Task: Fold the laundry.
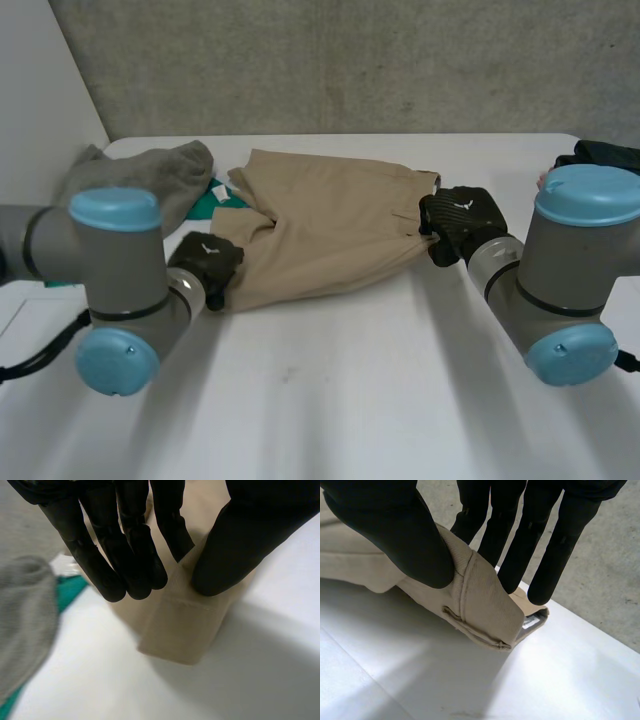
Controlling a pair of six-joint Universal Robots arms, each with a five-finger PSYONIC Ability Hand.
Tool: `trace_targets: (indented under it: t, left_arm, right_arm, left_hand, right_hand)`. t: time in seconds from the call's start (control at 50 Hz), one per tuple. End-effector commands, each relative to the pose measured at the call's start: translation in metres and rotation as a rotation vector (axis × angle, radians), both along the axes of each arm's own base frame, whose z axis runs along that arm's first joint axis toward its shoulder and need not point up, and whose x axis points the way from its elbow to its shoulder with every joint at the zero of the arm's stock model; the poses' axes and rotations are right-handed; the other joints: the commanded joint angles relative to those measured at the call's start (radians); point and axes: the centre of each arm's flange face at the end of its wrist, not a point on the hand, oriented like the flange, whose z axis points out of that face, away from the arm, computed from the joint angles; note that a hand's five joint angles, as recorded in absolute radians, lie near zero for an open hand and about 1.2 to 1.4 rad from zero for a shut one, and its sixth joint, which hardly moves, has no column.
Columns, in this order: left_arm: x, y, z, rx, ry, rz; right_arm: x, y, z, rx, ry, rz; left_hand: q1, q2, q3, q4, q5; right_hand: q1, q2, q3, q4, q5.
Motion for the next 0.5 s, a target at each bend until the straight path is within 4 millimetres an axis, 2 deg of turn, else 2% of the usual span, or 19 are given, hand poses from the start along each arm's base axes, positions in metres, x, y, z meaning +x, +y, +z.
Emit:
trace_targets:
  t: [0.02, 0.04, 0.06, 0.12, 0.14, 0.18, 0.2, 0.26, 0.28, 0.34, 0.42, 0.5]
  left_arm:
    - [0.028, 0.010, 0.063, -0.120, -0.024, 0.092]
    - [0.030, 0.015, 0.069, -0.122, -0.031, 0.084]
    - [0.034, 0.029, 0.077, -0.111, -0.064, 0.048]
    - [0.039, 0.055, 0.081, -0.050, -0.149, -0.037]
    - [0.041, 0.074, 0.082, -0.006, -0.207, -0.098]
    - [0.044, 0.093, 0.082, 0.051, -0.259, -0.158]
    - [0.047, 0.114, 0.081, 0.110, -0.309, -0.213]
    - [0.051, 0.143, 0.080, 0.196, -0.369, -0.287]
    - [0.053, 0.160, 0.080, 0.243, -0.400, -0.324]
    - [0.052, 0.180, 0.081, 0.266, -0.414, -0.376]
    - [0.042, 0.177, 0.085, 0.187, -0.390, -0.387]
    - [0.027, 0.147, 0.084, 0.090, -0.375, -0.340]
  right_arm:
    - [-0.009, 0.012, 0.008, -0.002, 0.174, 0.064]
    - [-0.010, 0.016, 0.008, -0.002, 0.216, 0.090]
    - [-0.012, 0.026, 0.007, 0.001, 0.309, 0.155]
    - [-0.016, 0.046, 0.003, -0.008, 0.460, 0.289]
    - [-0.021, 0.057, 0.003, -0.022, 0.552, 0.372]
    - [-0.029, 0.069, 0.002, -0.033, 0.641, 0.449]
    - [-0.035, 0.083, -0.001, -0.028, 0.712, 0.529]
    - [-0.043, 0.100, 0.001, -0.036, 0.790, 0.641]
    - [-0.048, 0.108, 0.003, -0.040, 0.823, 0.693]
    - [-0.054, 0.116, 0.009, 0.012, 0.803, 0.712]
    - [-0.056, 0.113, 0.009, 0.109, 0.732, 0.668]
    - [-0.054, 0.097, 0.008, 0.150, 0.685, 0.607]
  left_hand:
    - [0.239, 0.204, 0.211, 0.203, 0.230]
    - [0.239, 0.204, 0.211, 0.203, 0.230]
    - [0.239, 0.204, 0.211, 0.203, 0.230]
    - [0.239, 0.204, 0.211, 0.203, 0.230]
    - [0.239, 0.204, 0.211, 0.203, 0.230]
    - [0.239, 0.204, 0.211, 0.203, 0.230]
    - [0.239, 0.204, 0.211, 0.203, 0.230]
    - [0.239, 0.204, 0.211, 0.203, 0.230]
    - [0.239, 0.204, 0.211, 0.203, 0.230]
    - [0.239, 0.204, 0.211, 0.203, 0.230]
    - [0.239, 0.204, 0.211, 0.203, 0.230]
    - [0.239, 0.204, 0.211, 0.203, 0.230]
  right_hand:
    - [0.270, 0.224, 0.208, 0.201, 0.210]
    - [0.270, 0.224, 0.208, 0.201, 0.210]
    - [0.270, 0.224, 0.208, 0.201, 0.210]
    - [0.270, 0.224, 0.208, 0.201, 0.210]
    - [0.270, 0.224, 0.208, 0.201, 0.210]
    - [0.270, 0.224, 0.208, 0.201, 0.210]
    - [0.270, 0.224, 0.208, 0.201, 0.210]
    - [0.270, 0.224, 0.208, 0.201, 0.210]
    - [0.270, 0.224, 0.208, 0.201, 0.210]
    - [0.270, 0.224, 0.208, 0.201, 0.210]
    - [0.270, 0.224, 0.208, 0.201, 0.210]
    - [0.270, 0.224, 0.208, 0.201, 0.210]
